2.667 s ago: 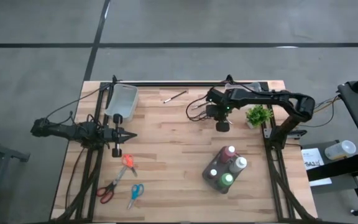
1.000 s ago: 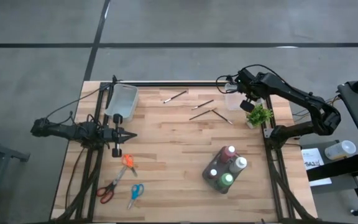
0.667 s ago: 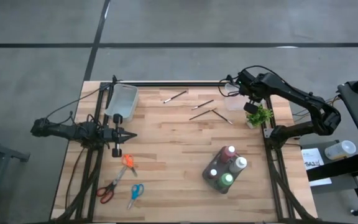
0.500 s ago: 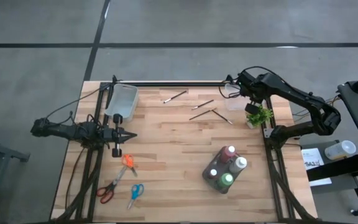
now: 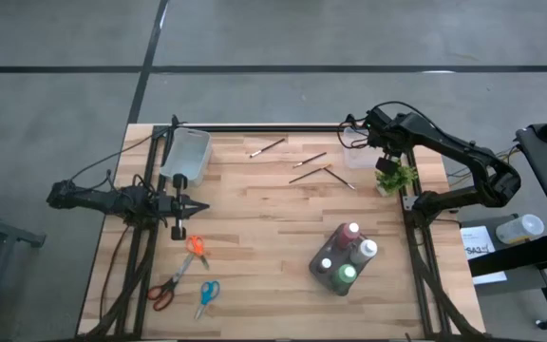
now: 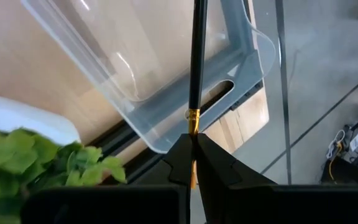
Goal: Pick & Place Paint Supplies
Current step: Put the bottom gold paint brush into the transparent bin
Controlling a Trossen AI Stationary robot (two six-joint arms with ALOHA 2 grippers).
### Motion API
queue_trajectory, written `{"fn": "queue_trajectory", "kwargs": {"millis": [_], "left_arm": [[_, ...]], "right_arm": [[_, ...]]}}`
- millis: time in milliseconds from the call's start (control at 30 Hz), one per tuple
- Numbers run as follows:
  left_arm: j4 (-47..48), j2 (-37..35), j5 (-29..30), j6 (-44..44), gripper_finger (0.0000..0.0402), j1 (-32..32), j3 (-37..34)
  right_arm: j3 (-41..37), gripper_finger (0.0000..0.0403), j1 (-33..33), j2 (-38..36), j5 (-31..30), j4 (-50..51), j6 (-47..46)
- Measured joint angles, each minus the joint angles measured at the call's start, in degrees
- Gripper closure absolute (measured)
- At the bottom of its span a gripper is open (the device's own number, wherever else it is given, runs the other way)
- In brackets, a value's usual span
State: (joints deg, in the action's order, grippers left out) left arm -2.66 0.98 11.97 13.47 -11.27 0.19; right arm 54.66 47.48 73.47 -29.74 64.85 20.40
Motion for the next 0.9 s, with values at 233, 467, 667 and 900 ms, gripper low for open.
{"fn": "queue_trajectory", "kwargs": {"millis": [233, 467, 667, 900], "left_arm": [[0.0, 0.0, 0.0, 0.0, 0.0401, 0.0, 0.0], [0.0, 0.0, 0.0, 0.0, 0.0401, 0.0, 0.0], [0.0, 0.0, 0.0, 0.0, 0.0401, 0.0, 0.0], [0.0, 0.0, 0.0, 0.0, 0.0401, 0.0, 0.0]], "right_arm": [[-4.1, 0.0394, 1.0, 0.0, 0.1, -4.9, 3.0], [-9.2, 0.0394, 0.9, 0.0, 0.3, -15.2, 5.6], [-9.7, 0.0394, 0.9, 0.7, 0.3, -16.0, 8.9], [-9.7, 0.0393, 0.9, 1.3, -0.2, -15.9, 9.2]]}}
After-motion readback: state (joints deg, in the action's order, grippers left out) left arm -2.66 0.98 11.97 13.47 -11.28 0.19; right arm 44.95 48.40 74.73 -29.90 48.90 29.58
